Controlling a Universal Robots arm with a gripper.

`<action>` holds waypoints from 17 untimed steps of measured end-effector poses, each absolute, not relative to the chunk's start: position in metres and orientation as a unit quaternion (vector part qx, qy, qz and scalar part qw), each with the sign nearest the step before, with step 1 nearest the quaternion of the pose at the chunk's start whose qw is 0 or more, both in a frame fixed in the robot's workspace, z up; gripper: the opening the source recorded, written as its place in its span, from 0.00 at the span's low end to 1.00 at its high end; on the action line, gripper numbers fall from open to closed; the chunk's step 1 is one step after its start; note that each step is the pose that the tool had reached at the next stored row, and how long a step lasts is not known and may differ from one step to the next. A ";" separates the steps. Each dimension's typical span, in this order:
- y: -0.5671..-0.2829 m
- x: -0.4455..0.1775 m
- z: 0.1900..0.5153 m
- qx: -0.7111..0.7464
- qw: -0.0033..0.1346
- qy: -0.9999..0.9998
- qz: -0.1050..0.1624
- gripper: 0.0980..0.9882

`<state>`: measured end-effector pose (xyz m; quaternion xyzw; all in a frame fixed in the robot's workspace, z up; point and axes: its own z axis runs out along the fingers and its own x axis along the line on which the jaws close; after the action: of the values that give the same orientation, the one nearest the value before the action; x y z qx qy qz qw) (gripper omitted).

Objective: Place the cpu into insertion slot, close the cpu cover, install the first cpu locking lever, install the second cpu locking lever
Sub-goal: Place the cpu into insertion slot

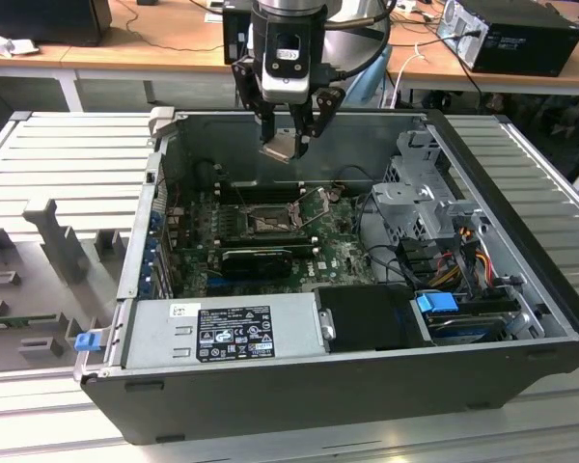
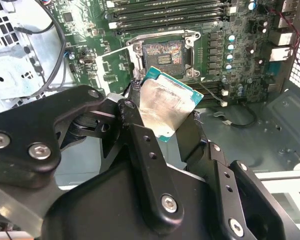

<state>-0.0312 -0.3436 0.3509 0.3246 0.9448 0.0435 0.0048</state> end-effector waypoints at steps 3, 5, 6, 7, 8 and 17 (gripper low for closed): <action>-0.344 -0.031 0.350 0.329 0.005 0.943 0.043 0.48; -0.344 -0.031 0.350 0.336 0.005 0.941 0.043 0.48; -0.344 -0.031 0.350 0.339 0.005 0.940 0.043 0.48; -0.344 -0.031 0.350 0.341 0.006 0.939 0.043 0.48; -0.344 -0.031 0.350 0.343 0.006 0.938 0.043 0.48; -0.344 -0.031 0.349 0.370 0.007 0.928 0.043 0.48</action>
<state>-0.0311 -0.3438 0.3493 0.3699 0.9281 0.0431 0.0069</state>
